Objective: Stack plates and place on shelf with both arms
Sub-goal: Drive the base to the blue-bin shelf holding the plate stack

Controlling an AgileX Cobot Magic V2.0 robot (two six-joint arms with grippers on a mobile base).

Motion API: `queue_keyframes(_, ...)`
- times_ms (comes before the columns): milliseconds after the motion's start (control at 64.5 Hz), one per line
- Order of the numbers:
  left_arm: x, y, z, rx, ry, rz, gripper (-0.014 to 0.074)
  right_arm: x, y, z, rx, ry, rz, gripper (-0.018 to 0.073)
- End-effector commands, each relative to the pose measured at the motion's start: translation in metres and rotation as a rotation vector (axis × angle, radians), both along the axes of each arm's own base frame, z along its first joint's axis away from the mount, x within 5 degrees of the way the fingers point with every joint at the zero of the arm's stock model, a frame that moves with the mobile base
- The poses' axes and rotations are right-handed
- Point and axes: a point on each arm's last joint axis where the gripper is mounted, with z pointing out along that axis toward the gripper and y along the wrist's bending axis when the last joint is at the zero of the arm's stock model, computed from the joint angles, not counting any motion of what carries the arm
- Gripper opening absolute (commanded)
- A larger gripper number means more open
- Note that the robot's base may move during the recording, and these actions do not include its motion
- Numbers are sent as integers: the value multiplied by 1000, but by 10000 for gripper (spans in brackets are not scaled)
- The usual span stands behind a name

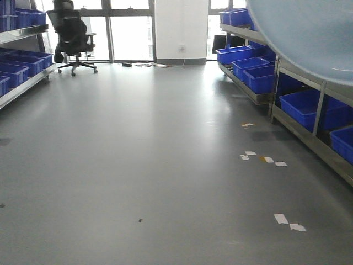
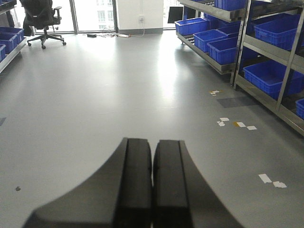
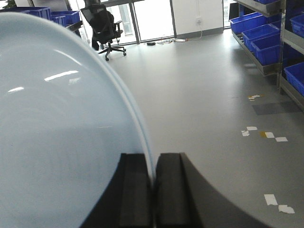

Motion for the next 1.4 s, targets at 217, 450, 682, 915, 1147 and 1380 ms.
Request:
queue_keyframes(217, 1, 1, 16, -30, -99, 12, 83, 0, -2, 20, 15, -131, -24, 57)
queue_keyframes(450, 1, 1, 16, -30, -99, 12, 83, 0, -2, 20, 15, -131, -24, 57)
queue_keyframes(682, 1, 1, 16, -30, -99, 12, 83, 0, -2, 20, 15, -131, -24, 57)
queue_keyframes(915, 1, 1, 16, -30, -99, 12, 83, 0, -2, 20, 15, -131, -24, 57)
queue_keyframes(1147, 1, 1, 16, -30, -99, 12, 83, 0, -2, 20, 15, -131, -24, 57)
queue_keyframes(1380, 1, 1, 16, -30, -99, 12, 83, 0, -2, 20, 15, -131, -24, 57)
